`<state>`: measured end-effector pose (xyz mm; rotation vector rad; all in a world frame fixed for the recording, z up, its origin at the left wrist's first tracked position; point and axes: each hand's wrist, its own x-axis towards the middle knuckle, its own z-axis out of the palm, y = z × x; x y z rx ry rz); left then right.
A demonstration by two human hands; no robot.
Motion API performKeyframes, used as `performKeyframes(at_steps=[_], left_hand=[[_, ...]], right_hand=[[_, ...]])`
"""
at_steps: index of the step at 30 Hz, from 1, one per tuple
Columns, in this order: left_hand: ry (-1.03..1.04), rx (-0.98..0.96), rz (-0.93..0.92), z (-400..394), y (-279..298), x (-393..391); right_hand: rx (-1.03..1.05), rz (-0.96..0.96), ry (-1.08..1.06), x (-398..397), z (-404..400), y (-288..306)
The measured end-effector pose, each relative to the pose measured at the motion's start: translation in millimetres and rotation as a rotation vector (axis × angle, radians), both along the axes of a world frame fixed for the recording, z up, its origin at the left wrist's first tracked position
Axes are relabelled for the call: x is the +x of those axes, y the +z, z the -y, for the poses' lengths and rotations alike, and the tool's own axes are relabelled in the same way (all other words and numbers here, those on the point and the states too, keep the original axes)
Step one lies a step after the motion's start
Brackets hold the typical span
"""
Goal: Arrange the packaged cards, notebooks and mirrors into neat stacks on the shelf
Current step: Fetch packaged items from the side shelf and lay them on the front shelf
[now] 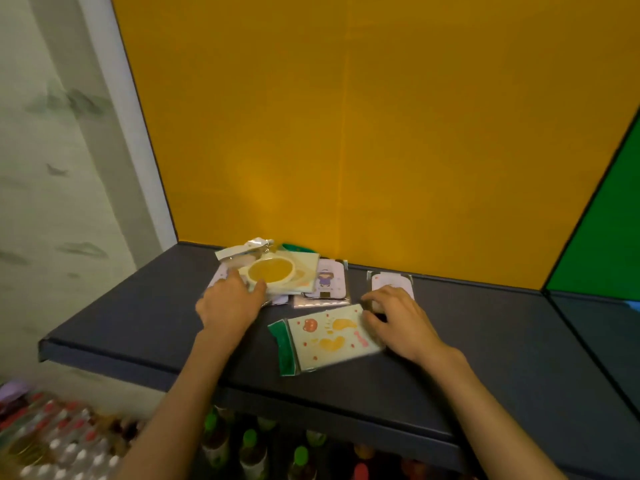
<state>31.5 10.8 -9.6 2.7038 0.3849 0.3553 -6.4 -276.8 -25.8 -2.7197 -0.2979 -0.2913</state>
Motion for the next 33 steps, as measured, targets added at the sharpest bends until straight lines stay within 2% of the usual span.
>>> performKeyframes(at_steps=[4,9,14,19,22,25,33], left_hand=[[-0.016,-0.153,0.010,-6,-6,18],[-0.014,-0.229,0.026,-10,-12,30],[-0.007,-0.506,0.053,-20,-7,26],[0.085,-0.699,0.049,-33,-6,27],[0.098,-0.988,-0.008,-43,-5,25],[0.082,-1.236,-0.083,-52,-6,23],[-0.063,-1.385,-0.141,-53,1,2]], right_hand=[[-0.069,0.001,-0.033,-5,-17,-10],[-0.126,0.017,-0.040,-17,-29,-20],[-0.154,-0.008,-0.090,-27,-31,-13],[-0.208,-0.050,-0.126,-32,-30,-2],[-0.176,-0.093,-0.115,-32,-28,1],[-0.128,-0.235,-0.068,-32,-30,1],[-0.075,-0.365,-0.102,-31,-38,8]])
